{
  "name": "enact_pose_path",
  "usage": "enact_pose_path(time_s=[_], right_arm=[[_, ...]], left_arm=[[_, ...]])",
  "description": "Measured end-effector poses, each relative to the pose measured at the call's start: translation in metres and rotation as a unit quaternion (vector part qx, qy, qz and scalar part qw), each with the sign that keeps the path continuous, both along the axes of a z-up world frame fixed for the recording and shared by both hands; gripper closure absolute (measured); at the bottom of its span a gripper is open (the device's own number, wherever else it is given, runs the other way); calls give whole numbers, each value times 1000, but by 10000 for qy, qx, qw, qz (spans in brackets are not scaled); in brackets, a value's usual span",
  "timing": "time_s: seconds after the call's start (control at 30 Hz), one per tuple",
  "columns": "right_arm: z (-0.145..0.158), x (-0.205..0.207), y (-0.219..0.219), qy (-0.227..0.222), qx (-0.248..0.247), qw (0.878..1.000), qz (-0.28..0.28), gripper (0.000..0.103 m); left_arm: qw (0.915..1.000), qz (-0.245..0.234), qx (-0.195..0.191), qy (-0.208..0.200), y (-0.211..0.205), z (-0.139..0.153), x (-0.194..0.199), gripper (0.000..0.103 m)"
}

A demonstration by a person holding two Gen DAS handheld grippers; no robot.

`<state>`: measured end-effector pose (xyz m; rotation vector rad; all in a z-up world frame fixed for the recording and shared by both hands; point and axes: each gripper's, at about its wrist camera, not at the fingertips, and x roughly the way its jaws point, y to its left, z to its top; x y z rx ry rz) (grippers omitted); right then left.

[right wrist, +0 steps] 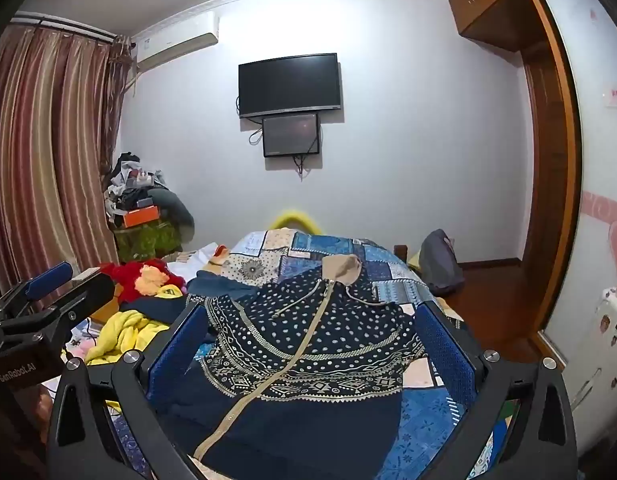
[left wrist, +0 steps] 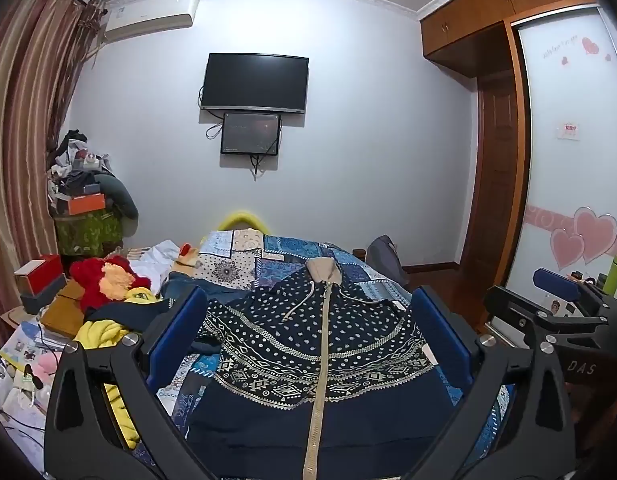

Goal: Fold large clothes

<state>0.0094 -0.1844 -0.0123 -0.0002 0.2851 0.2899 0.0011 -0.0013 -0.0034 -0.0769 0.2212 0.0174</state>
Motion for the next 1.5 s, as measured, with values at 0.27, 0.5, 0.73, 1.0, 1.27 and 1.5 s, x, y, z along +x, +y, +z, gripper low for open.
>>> enact_pose_path(time_s=[0.27,0.5,0.73,1.0,1.27,1.5], right_arm=[[4,-1,-1,24,28,10000,4,0],[6,1,-4,24,53,10000,-17,0],[8,1,-5,21,69,10000,-30,0],[10,1,-8,30,87,9999,-45,0],[9,2,-9,40,89,9999,-43,0],[9,3,-9,46,88,9999,-43,0]], left_arm=[[10000,-62,-56,5,0,0,3,0],[10000,-61,-1,0,-2,0,5,0],[10000,-27,-28,29,0,1,6,0],[10000,-32,-28,67,0,1,8,0],[9999,-46,91,48,-5,1,6,0],[9999,-62,107,27,-7,1,5,0]])
